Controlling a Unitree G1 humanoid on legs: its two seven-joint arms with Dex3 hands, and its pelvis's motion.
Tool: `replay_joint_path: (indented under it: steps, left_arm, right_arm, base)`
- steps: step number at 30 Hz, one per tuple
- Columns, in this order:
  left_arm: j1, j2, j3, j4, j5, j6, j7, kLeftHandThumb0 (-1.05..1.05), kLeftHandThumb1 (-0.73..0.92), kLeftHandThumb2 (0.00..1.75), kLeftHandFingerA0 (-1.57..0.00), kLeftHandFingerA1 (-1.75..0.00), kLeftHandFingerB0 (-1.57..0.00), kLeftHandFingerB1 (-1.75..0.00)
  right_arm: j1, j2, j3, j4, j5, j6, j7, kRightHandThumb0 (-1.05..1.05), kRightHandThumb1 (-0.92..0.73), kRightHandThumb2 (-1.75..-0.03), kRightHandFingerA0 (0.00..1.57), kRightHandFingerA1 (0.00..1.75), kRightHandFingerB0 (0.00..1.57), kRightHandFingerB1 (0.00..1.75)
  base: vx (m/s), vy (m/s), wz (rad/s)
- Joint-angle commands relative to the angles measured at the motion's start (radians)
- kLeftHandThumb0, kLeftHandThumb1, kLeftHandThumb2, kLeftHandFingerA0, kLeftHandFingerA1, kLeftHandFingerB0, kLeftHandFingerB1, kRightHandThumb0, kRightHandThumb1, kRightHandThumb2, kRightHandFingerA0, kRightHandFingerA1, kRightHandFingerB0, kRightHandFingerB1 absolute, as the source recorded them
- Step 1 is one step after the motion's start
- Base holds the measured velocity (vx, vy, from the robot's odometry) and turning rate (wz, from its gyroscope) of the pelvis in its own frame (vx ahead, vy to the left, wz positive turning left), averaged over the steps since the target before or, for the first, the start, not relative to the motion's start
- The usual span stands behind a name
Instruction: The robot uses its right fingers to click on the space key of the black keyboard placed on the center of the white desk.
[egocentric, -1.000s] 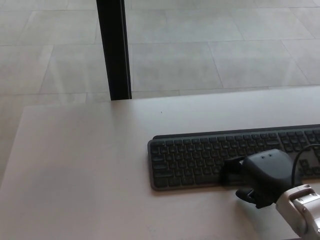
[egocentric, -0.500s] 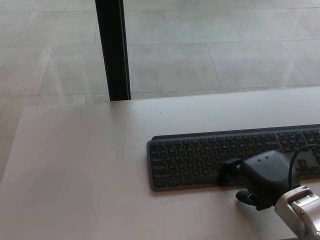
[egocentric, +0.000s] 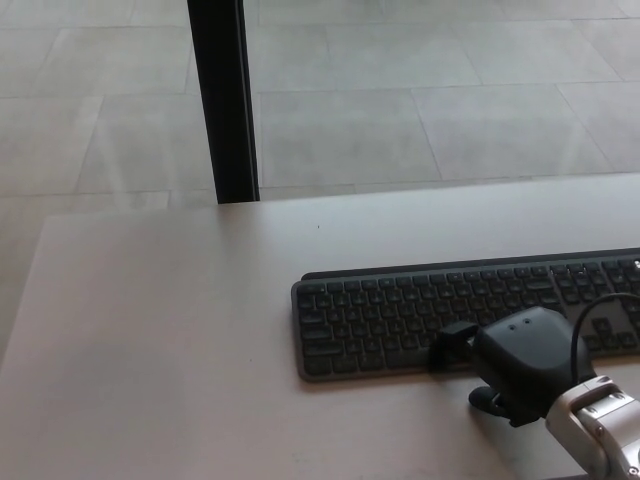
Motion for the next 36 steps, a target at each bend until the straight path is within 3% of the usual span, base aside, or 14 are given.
replay_joint_path:
  steps: [1, 7, 10, 17, 18, 22, 28, 32, 36]
  left_arm:
    - [-0.002, 0.027, -0.015, 0.004, 0.004, -0.022, 0.008, -0.50, 0.56, 0.57, -0.87, -0.83, -0.74, -0.59]
    - [-0.013, 0.030, -0.003, 0.006, -0.013, -0.012, 0.014, -0.49, 0.56, 0.57, -0.90, -0.80, -0.77, -0.60]
    - [-0.010, 0.029, -0.005, 0.001, -0.012, -0.016, 0.005, -0.49, 0.56, 0.57, -0.91, -0.87, -0.71, -0.60]
    - [-0.013, 0.030, -0.004, 0.001, -0.013, -0.015, 0.011, -0.49, 0.57, 0.57, -0.88, -0.80, -0.71, -0.59]
    - [-0.013, 0.033, -0.009, 0.002, -0.007, -0.014, 0.011, -0.49, 0.58, 0.57, -0.90, -0.86, -0.73, -0.60]
    - [-0.020, 0.033, -0.003, 0.007, -0.014, -0.007, 0.019, -0.48, 0.58, 0.57, -0.88, -0.80, -0.71, -0.58]
    - [-0.015, 0.033, -0.007, 0.005, -0.009, -0.013, 0.019, -0.50, 0.57, 0.57, -0.87, -0.75, -0.70, -0.57]
    - [-0.012, 0.032, -0.006, 0.004, -0.012, -0.015, 0.015, -0.50, 0.57, 0.57, -0.91, -0.85, -0.72, -0.60]
    - [-0.011, 0.032, -0.011, 0.002, -0.007, -0.013, 0.019, -0.49, 0.58, 0.57, -0.90, -0.82, -0.74, -0.61]
  right_arm:
    - [0.037, -0.006, 0.029, 0.026, -0.025, 0.020, 0.094, -0.33, -0.63, -0.64, 0.73, 1.58, 0.62, 0.45]
    - [0.040, -0.012, 0.030, 0.028, -0.020, 0.014, 0.087, -0.35, -0.64, -0.65, 0.73, 1.56, 0.62, 0.46]
    - [0.049, -0.025, 0.036, 0.010, -0.023, 0.009, 0.101, -0.36, -0.66, -0.65, 0.69, 1.54, 0.61, 0.45]
    - [0.071, -0.046, 0.034, -0.017, -0.012, -0.029, 0.091, -0.40, -0.71, -0.66, 0.65, 1.55, 0.65, 0.47]
    - [0.078, -0.049, 0.033, -0.011, -0.008, -0.054, 0.061, -0.39, -0.70, -0.65, 0.66, 1.55, 0.69, 0.47]
    - [0.097, -0.059, 0.039, -0.015, -0.020, -0.076, 0.033, -0.43, -0.69, -0.64, 0.68, 1.59, 0.68, 0.49]
    - [0.100, -0.066, 0.050, -0.012, -0.030, -0.079, 0.046, -0.42, -0.70, -0.66, 0.69, 1.56, 0.69, 0.50]
    - [0.103, -0.064, 0.030, -0.024, -0.017, -0.063, 0.048, -0.40, -0.70, -0.64, 0.66, 1.58, 0.71, 0.48]
    - [0.093, -0.064, 0.010, -0.036, -0.006, -0.051, 0.064, -0.40, -0.69, -0.64, 0.66, 1.54, 0.71, 0.50]
  base:
    - [0.00, 0.000, 0.00]
    - [0.00, 0.000, 0.00]
    - [0.00, 0.000, 0.00]
    - [0.00, 0.000, 0.00]
    - [0.00, 0.000, 0.00]
    - [0.00, 0.000, 0.00]
    - [0.00, 0.000, 0.00]
    - [0.00, 0.000, 0.00]
    - [0.00, 0.000, 0.00]
